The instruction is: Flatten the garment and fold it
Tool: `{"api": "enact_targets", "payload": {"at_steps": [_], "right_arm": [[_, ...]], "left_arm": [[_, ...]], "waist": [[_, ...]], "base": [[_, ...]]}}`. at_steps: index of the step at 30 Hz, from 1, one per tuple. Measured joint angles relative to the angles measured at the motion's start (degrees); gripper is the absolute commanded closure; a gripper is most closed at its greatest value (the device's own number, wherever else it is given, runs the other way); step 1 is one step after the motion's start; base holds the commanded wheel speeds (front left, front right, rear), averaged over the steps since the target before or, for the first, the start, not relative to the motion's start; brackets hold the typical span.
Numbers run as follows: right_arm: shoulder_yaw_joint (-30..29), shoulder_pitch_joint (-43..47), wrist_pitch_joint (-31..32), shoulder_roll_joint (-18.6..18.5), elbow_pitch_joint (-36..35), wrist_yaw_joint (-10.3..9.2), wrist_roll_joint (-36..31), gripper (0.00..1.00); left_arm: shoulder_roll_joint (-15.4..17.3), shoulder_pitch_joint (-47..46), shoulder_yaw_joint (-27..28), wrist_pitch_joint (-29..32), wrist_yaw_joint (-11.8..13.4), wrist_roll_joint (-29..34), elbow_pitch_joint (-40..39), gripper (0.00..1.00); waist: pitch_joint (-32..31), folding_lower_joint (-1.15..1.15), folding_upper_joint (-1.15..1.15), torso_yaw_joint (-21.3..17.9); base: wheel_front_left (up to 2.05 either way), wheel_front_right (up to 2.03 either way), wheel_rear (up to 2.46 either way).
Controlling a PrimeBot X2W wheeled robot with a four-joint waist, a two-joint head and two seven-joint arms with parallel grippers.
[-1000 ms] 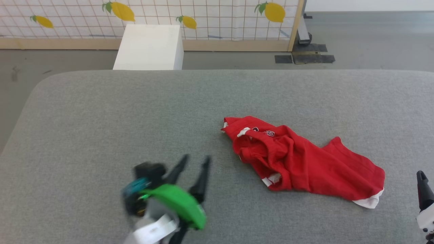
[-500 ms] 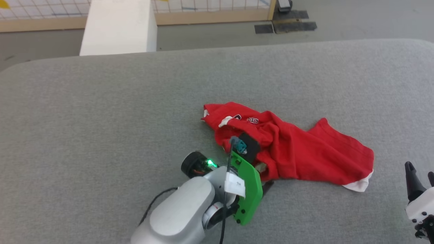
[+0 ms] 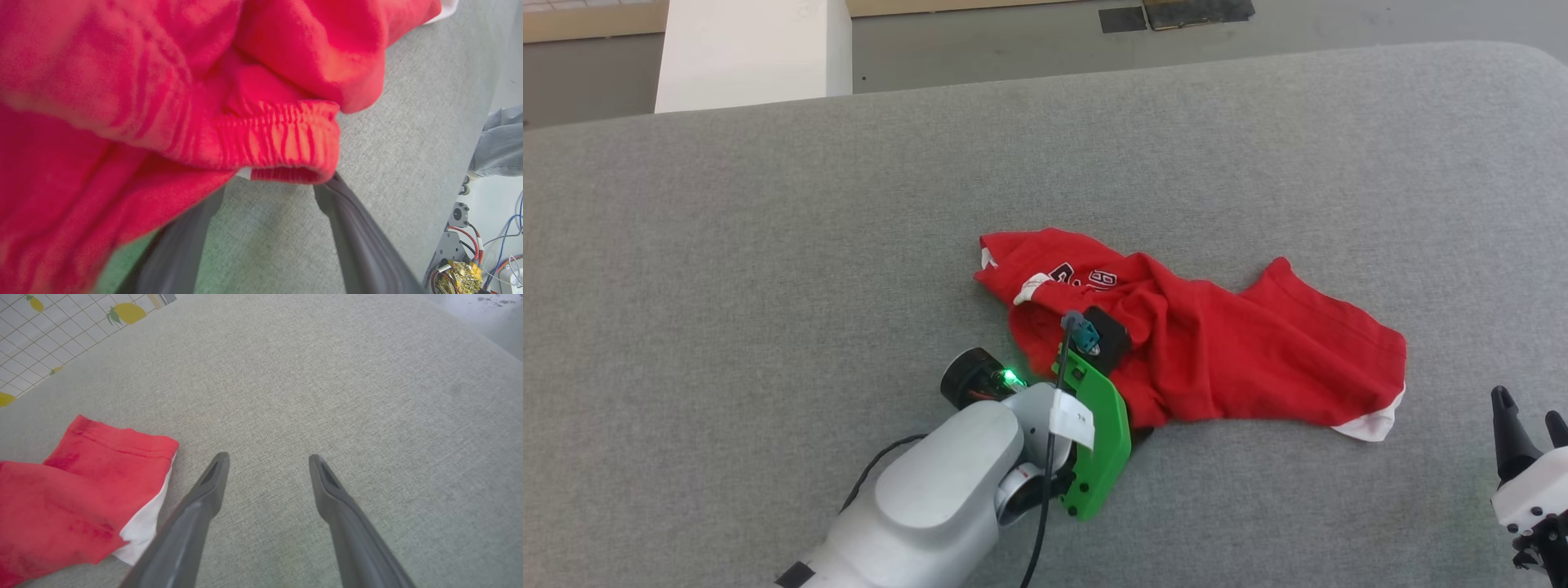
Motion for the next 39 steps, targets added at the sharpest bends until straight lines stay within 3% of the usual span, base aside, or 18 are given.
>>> {"api": "enact_targets", "payload": {"at_steps": [1,2,12,16,25,28,29,32,35,36,37,38,39], "right_arm": [[0.1,0.0,0.0,0.0,0.1,0.0,0.0,0.0],[0.2,0.0,0.0,0.0,0.2,0.0,0.0,0.0],[0.6,0.0,0.0,0.0,0.6,0.0,-0.5,0.0],[0.2,0.4,0.1,0.0,0.6,0.0,-1.3,0.0],[1.0,2.3,0.9,0.0,1.3,0.0,-1.6,0.0],[1.9,2.3,0.9,0.0,1.4,0.0,-1.6,0.0],[2.6,2.3,0.9,0.0,1.5,0.0,-1.6,0.0],[3.1,2.3,0.9,0.0,1.7,0.0,-1.6,0.0],[3.3,2.3,0.9,0.0,1.9,0.0,-1.6,0.0],[3.3,2.3,0.9,0.0,2.0,0.0,-1.6,0.0],[3.3,2.3,0.9,0.0,2.1,0.0,-1.6,0.0],[3.3,2.3,0.9,0.0,2.1,0.0,-1.7,0.0],[3.3,2.3,0.9,0.0,2.2,0.0,-1.9,0.0]], "left_arm": [[-0.1,-0.1,-0.1,-0.1,-0.1,-0.2,0.4,0.82],[-0.3,-0.2,-0.2,-0.1,-0.1,-0.5,0.9,1.0],[-0.6,0.6,2.4,1.2,-0.1,-11.1,0.4,1.0],[1.1,2.5,5.5,3.2,1.0,-15.3,-3.4,1.0],[9.7,7.9,12.8,7.7,9.9,-21.6,-15.5,1.0],[13.5,11.3,15.1,8.7,14.0,-22.5,-18.3,1.0],[16.5,15.7,16.6,9.3,17.6,-24.0,-19.4,1.0],[18.3,20.3,17.4,10.2,20.1,-25.2,-19.6,1.0],[18.4,22.7,18.4,9.8,20.6,-26.8,-20.2,1.0],[18.3,22.9,18.8,9.3,20.6,-27.3,-20.5,0.93],[18.2,23.2,19.2,8.6,20.6,-27.6,-20.8,0.36],[18.0,23.6,19.9,7.8,20.6,-28.1,-21.3,0.0],[17.7,23.9,20.8,6.9,20.5,-28.7,-21.7,0.0]], "waist": [[0.0,0.0,0.0,0.1],[0.0,0.0,0.0,0.2],[-1.4,0.0,0.0,2.2],[-2.4,0.0,0.0,3.9],[-5.0,0.0,0.0,9.4],[-5.8,0.0,0.0,11.3],[-6.3,0.0,0.0,12.7],[-6.6,0.0,0.0,13.6],[-6.4,0.0,0.0,14.0],[-6.4,0.0,0.0,14.1],[-6.3,0.0,0.0,14.3],[-6.3,0.0,0.0,14.4],[-6.3,0.0,0.0,14.4]], "base": [[0.0,0.0,0.0],[0.0,0.0,0.0],[0.0,0.0,0.0],[0.0,0.0,0.0],[0.0,0.0,0.0],[0.0,0.0,0.0],[0.0,0.0,0.0],[0.0,0.0,0.0],[0.0,0.0,0.0],[0.0,0.0,0.0],[0.0,0.0,0.0],[0.0,0.0,0.0],[0.0,0.0,0.0]]}}
